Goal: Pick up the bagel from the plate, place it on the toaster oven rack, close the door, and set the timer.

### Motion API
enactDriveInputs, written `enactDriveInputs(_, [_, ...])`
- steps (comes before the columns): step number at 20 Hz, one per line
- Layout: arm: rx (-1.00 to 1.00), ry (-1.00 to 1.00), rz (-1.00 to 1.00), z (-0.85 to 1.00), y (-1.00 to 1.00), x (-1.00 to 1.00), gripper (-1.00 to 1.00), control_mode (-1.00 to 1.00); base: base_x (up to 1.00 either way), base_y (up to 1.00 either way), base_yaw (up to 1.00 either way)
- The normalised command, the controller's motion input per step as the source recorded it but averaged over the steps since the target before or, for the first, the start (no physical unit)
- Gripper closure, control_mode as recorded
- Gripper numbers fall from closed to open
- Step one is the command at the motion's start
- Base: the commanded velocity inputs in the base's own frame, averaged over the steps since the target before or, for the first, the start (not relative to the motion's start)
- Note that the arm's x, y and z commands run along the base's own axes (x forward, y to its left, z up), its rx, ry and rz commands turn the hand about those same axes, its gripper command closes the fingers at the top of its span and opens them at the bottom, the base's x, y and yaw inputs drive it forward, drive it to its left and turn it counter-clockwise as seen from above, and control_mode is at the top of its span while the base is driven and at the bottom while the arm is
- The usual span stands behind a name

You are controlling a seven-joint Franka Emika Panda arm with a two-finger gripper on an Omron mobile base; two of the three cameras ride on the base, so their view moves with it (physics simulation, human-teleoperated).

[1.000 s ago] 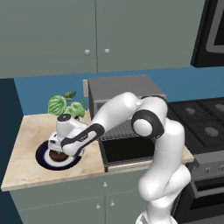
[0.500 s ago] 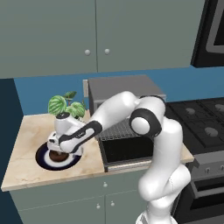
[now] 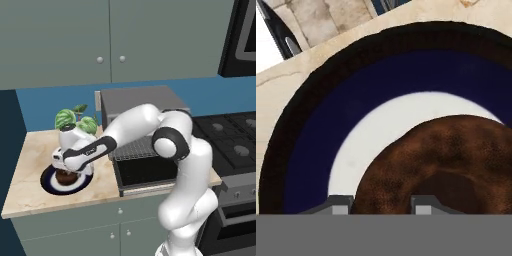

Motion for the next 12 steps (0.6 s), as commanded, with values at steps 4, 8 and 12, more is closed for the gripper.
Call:
enactDriveInputs(4, [0.0, -0.1, -0.12, 0.89, -0.11, -0.4, 1.0, -1.0, 0.0, 0.0, 0.0])
enactDriveInputs(8, [0.0, -0.06, -0.11, 1.0, -0.22, -0.28, 1.0, -1.0, 0.0, 0.0, 0.0])
enactDriveInputs(12, [0.0, 0.0, -0.13, 0.83, -0.28, -0.07, 1.0, -1.0, 0.0, 0.0, 0.0])
